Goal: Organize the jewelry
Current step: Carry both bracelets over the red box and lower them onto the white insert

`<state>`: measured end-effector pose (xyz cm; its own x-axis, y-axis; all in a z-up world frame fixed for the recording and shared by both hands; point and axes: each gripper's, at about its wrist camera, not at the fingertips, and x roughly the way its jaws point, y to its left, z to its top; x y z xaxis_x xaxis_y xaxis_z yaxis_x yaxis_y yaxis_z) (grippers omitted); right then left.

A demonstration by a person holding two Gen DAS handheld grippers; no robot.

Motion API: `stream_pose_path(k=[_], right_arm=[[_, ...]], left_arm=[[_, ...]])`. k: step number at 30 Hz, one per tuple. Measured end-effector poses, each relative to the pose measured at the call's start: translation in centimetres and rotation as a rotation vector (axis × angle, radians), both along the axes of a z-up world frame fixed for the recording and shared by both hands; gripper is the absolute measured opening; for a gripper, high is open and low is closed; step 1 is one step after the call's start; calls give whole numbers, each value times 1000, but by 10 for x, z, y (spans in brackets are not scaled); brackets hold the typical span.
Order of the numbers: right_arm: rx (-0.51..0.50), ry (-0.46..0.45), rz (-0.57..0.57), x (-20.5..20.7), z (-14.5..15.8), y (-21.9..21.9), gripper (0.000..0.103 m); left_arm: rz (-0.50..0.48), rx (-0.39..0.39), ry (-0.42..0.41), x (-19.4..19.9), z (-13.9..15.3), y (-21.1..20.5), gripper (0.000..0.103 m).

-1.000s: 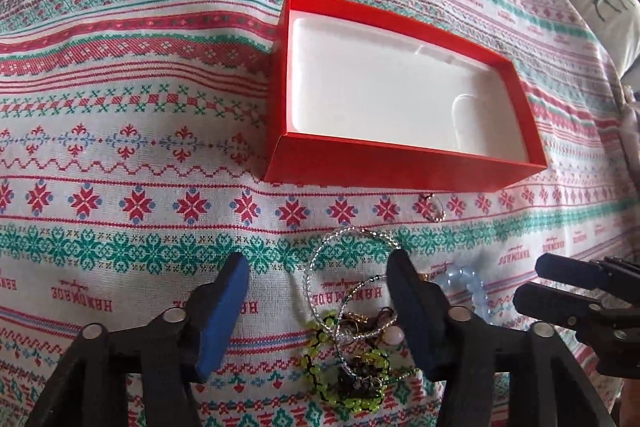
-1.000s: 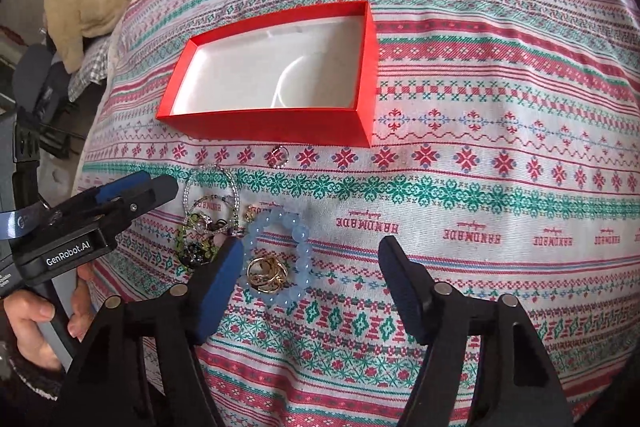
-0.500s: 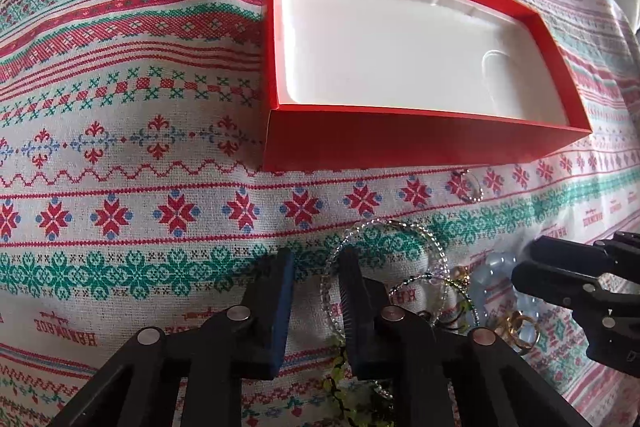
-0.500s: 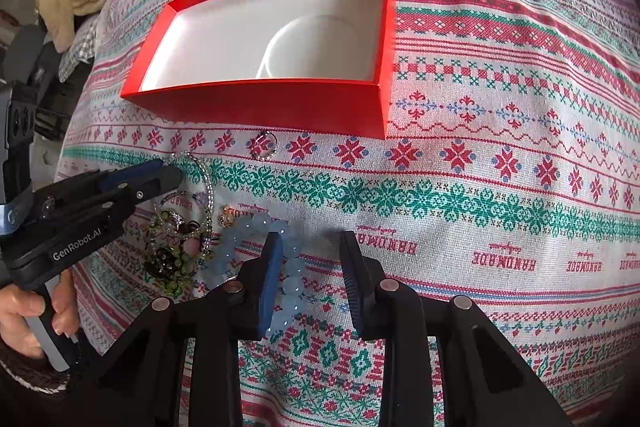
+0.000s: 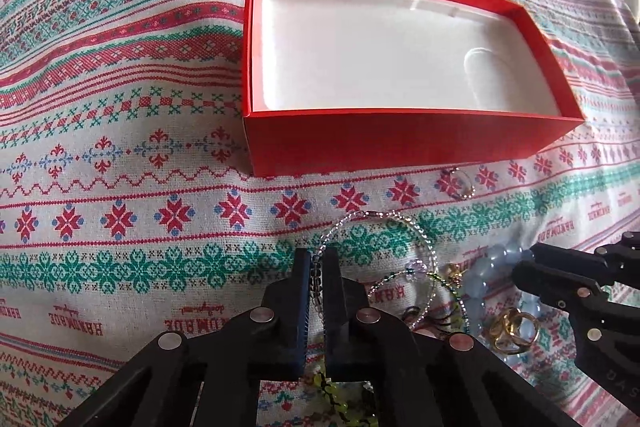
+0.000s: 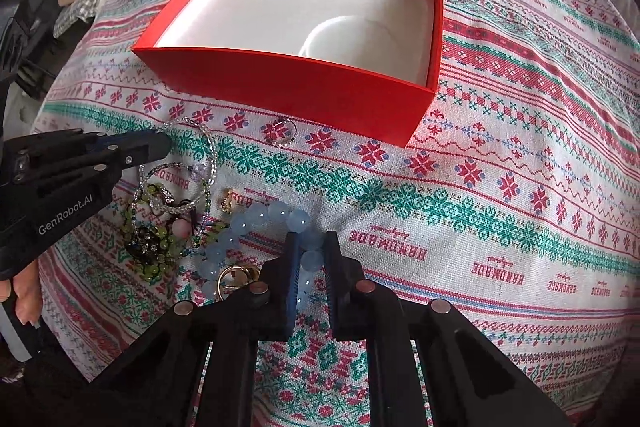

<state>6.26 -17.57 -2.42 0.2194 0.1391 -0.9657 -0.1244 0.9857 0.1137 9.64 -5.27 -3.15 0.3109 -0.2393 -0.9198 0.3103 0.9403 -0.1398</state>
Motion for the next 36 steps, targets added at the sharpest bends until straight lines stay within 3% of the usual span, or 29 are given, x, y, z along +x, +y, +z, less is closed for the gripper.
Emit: stream_pose_path(k=[19, 28, 36], right_arm=[[114, -135, -24, -25, 70, -20, 12], [161, -248, -71, -17, 111, -29, 12], [233, -335, -163, -4, 144, -57, 12]], left_arm=[[1, -104, -156, -18, 70, 12, 0], [20, -234, -215, -6, 99, 11, 0], [76, -395, -183, 20, 104, 7, 0]])
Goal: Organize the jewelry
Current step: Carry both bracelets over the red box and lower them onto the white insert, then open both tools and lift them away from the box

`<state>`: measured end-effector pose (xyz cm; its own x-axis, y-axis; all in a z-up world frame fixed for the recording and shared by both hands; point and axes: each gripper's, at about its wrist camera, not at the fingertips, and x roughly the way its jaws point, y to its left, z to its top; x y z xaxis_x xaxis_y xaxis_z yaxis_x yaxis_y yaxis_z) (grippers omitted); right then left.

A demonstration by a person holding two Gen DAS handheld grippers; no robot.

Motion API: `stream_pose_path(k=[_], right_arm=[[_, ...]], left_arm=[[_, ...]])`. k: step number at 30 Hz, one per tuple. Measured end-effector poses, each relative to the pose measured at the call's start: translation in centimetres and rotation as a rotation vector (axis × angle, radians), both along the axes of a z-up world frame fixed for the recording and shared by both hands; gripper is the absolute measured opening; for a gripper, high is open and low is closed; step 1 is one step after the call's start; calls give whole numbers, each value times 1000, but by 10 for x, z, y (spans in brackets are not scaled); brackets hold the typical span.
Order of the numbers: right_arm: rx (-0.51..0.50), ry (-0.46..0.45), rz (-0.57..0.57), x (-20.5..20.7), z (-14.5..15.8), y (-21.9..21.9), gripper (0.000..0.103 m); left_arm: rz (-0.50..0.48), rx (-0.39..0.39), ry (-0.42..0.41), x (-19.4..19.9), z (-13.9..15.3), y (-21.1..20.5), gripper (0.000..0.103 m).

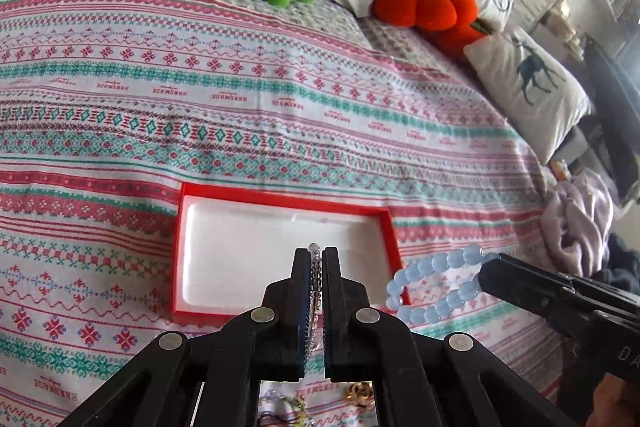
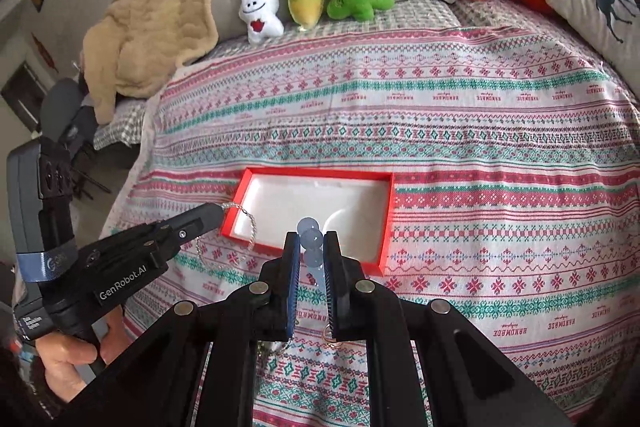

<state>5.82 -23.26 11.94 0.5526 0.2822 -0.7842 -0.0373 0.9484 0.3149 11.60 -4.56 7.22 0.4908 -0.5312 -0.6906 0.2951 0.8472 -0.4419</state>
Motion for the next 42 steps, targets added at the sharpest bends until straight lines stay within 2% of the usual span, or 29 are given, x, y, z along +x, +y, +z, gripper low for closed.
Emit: stream_pose_path(k=[4, 9, 14, 19, 24, 28, 34, 36, 40, 42], right_arm=[[-16, -16, -36, 11, -1, -7, 12], [-27, -2, -70, 24, -12, -12, 12], [-20, 2, -59, 35, -19, -4, 12], [23, 16, 8, 44, -29, 20, 12], [-51, 55, 3, 53, -49, 27, 12], [-99, 83, -32, 58, -63, 15, 12], [-99, 95, -43, 62, -72, 4, 12], [-88, 96, -39, 62, -73, 3, 13], [-69, 103, -32, 60, -65, -1, 15], [-85, 92, -24, 56, -59, -1, 24]], left_arm=[[2, -64, 29, 17, -11, -8, 0], [41, -57, 79, 34, -35, -7, 0], [81, 38, 99, 39, -51, -3, 0], [107, 154, 81, 40, -58, -2, 0], [112, 242, 46, 39, -59, -6, 0], [113, 273, 29, 42, -60, -8, 0], [95, 316, -1, 42, -60, -17, 1], [94, 349, -3, 42, -58, -20, 8], [86, 366, -18, 35, -49, -22, 37], [79, 386, -26, 30, -45, -23, 38]])
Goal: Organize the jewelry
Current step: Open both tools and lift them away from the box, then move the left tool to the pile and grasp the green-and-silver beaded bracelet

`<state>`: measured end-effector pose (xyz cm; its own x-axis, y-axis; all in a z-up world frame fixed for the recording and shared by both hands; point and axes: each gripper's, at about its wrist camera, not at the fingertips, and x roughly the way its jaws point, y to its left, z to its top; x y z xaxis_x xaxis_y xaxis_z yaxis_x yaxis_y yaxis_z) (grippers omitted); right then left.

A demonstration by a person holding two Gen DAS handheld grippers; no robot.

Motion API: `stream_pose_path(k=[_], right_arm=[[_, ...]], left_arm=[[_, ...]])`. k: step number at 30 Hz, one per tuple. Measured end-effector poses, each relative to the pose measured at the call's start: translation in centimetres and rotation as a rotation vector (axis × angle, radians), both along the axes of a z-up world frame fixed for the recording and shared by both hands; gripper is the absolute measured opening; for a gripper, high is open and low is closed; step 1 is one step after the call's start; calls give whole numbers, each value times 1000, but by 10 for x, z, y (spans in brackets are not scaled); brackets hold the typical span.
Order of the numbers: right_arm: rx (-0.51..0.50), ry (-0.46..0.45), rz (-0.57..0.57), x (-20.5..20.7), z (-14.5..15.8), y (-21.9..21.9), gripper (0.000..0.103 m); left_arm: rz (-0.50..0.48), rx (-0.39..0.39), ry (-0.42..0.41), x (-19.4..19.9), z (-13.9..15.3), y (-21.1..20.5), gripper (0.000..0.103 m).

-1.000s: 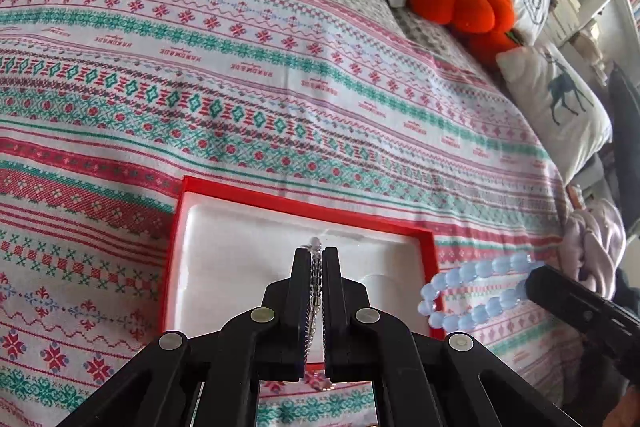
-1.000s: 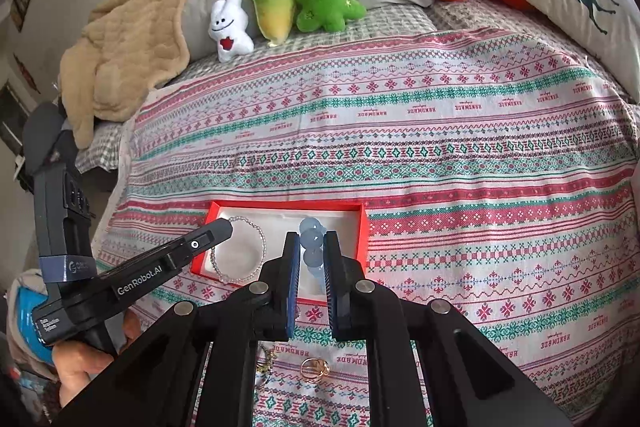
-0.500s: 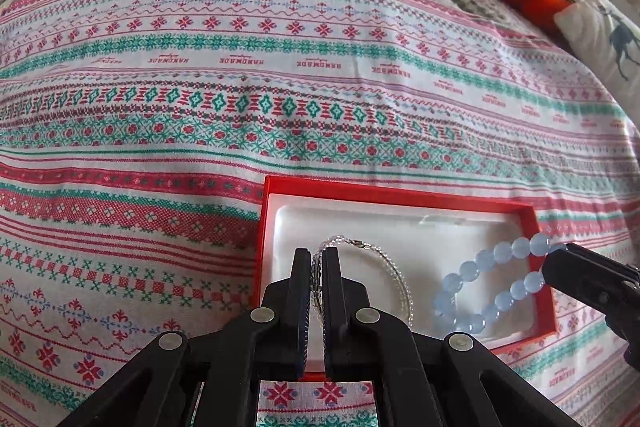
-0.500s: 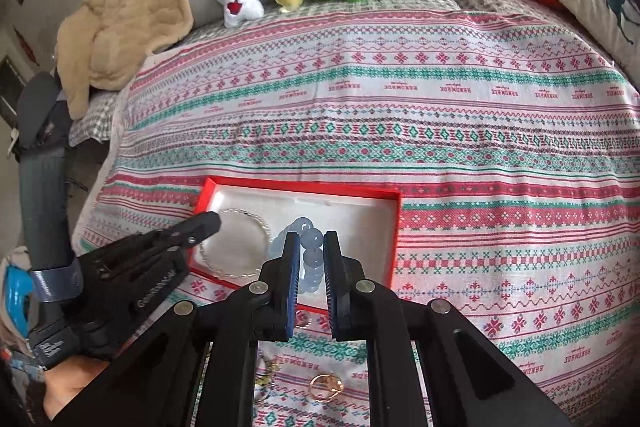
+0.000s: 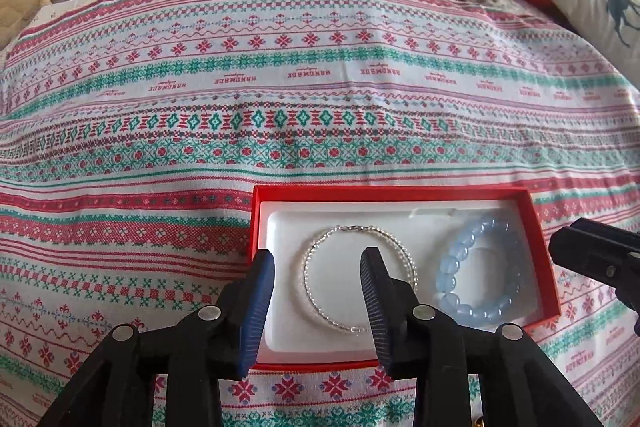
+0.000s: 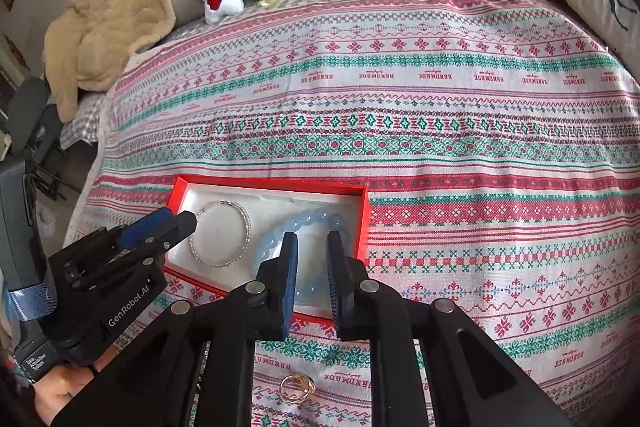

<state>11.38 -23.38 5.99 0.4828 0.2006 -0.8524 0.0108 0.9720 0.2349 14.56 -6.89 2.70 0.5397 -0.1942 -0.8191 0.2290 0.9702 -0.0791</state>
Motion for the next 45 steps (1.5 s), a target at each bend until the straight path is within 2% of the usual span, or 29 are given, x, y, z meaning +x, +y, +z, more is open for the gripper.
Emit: stream_pose_path(k=[3, 5, 8, 10, 14, 17, 24, 27, 31, 37, 41, 45], right_arm=[[-2, 0, 7, -8, 5, -2, 33], [-18, 3, 13, -13, 7, -2, 35], [-31, 12, 17, -21, 8, -2, 38], [-37, 19, 19, -27, 8, -2, 39], [-47, 24, 31, -40, 8, 2, 49], [-52, 27, 44, -50, 8, 6, 51], [-75, 47, 55, -70, 1, 17, 61], [-90, 82, 65, -77, -9, 22, 66], [-132, 135, 96, -87, -21, 32, 66], [-164, 189, 126, -99, -35, 37, 67], [-152, 237, 112, -101, -44, 34, 67], [-142, 269, 81, -99, -50, 28, 67]], left_arm=[[-11, 27, -11, -10, 6, -1, 47], [-12, 47, -30, -18, 11, 1, 58], [-15, 75, -49, -29, 15, 3, 67], [-12, 92, -52, -36, 17, 6, 70], [-4, 120, -54, -49, 18, 12, 76], [-3, 141, -55, -60, 18, 16, 81], [-9, 182, -4, -80, 7, 22, 89], [-2, 170, 84, -83, -6, 28, 91], [6, 155, 178, -88, -23, 36, 91], [-15, 126, 246, -95, -35, 42, 91], [-13, 67, 297, -96, -40, 48, 91], [-18, -9, 309, -97, -38, 50, 90]])
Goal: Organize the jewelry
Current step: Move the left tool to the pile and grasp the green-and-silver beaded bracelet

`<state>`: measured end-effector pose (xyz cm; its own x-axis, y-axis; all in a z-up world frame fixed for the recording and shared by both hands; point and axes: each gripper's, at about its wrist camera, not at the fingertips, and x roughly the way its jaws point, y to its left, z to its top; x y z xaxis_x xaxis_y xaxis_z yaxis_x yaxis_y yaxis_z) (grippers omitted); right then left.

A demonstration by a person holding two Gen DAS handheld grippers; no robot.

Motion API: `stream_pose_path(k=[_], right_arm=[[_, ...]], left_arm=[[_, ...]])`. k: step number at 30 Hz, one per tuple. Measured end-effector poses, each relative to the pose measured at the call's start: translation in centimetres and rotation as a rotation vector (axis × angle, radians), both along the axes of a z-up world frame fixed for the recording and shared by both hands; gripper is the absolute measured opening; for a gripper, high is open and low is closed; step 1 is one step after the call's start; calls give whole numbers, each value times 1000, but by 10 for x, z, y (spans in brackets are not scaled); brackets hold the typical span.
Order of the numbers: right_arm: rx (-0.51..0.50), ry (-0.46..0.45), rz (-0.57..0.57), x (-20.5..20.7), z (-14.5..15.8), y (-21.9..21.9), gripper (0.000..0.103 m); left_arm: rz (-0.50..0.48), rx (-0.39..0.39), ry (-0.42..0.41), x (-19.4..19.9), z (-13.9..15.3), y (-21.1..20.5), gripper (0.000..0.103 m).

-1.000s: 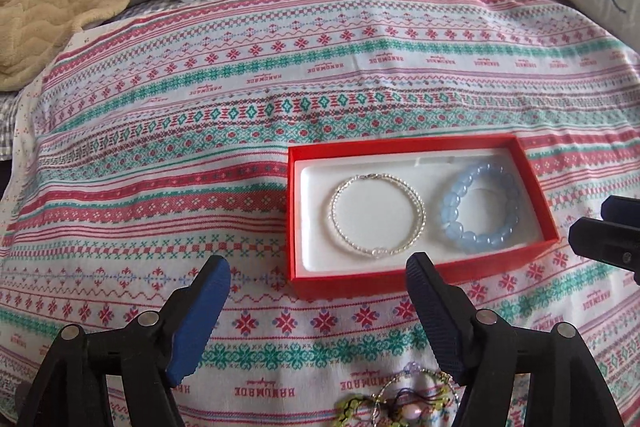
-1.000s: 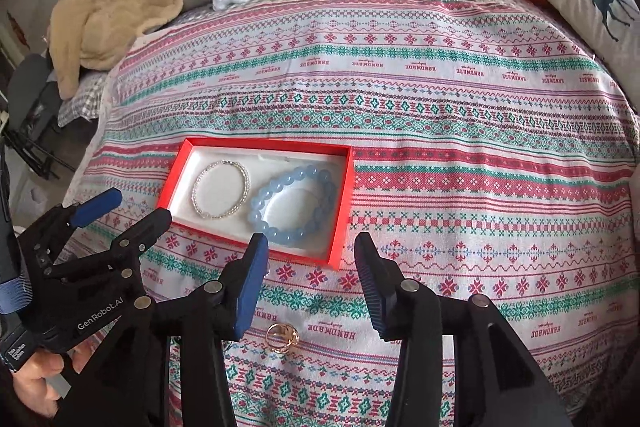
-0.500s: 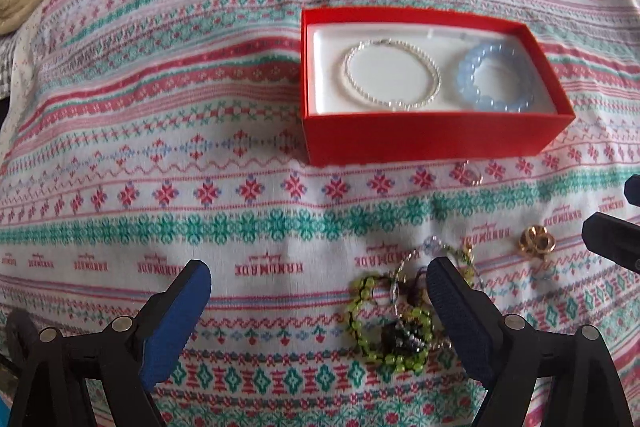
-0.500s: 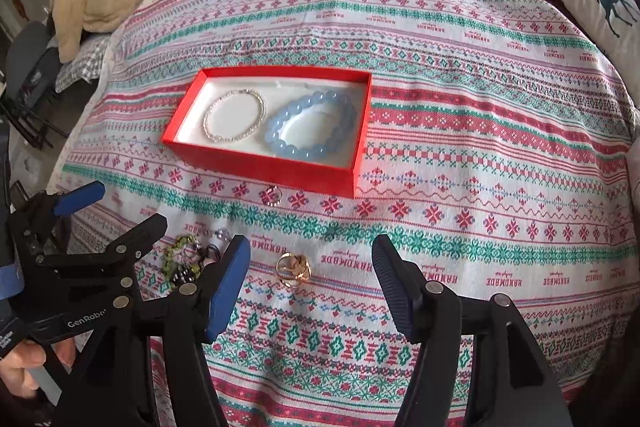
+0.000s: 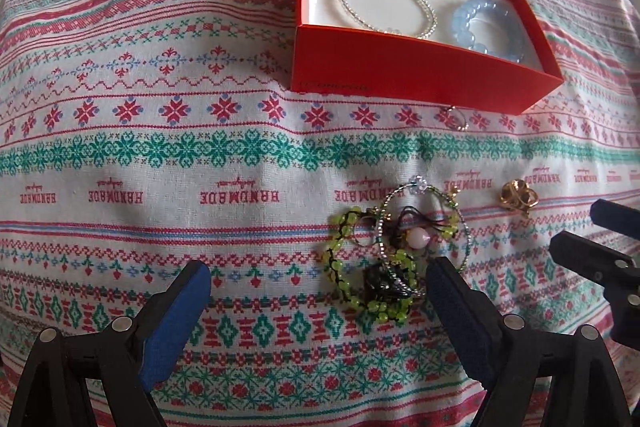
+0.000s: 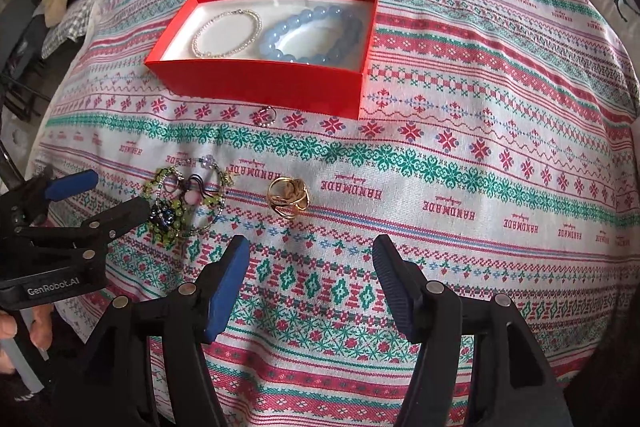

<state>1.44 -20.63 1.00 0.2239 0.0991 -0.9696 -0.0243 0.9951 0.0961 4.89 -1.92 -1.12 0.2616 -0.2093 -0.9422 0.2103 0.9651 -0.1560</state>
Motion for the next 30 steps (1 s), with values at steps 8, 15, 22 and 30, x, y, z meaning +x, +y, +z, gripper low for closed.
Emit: stream_pose_path(k=[8, 15, 22, 30], right_arm=[[41, 19, -65, 7, -3, -14, 67], [54, 32, -93, 11, -6, -19, 67], [57, 41, -99, 13, -9, -21, 67], [62, 49, -104, 13, -11, -24, 67]], left_arm=[[-78, -69, -8, -1, 3, -25, 65], [-169, -1, -23, 1, -5, -58, 60], [-268, 108, -82, -4, -18, -86, 76], [-278, 119, -65, 4, -38, -112, 77]])
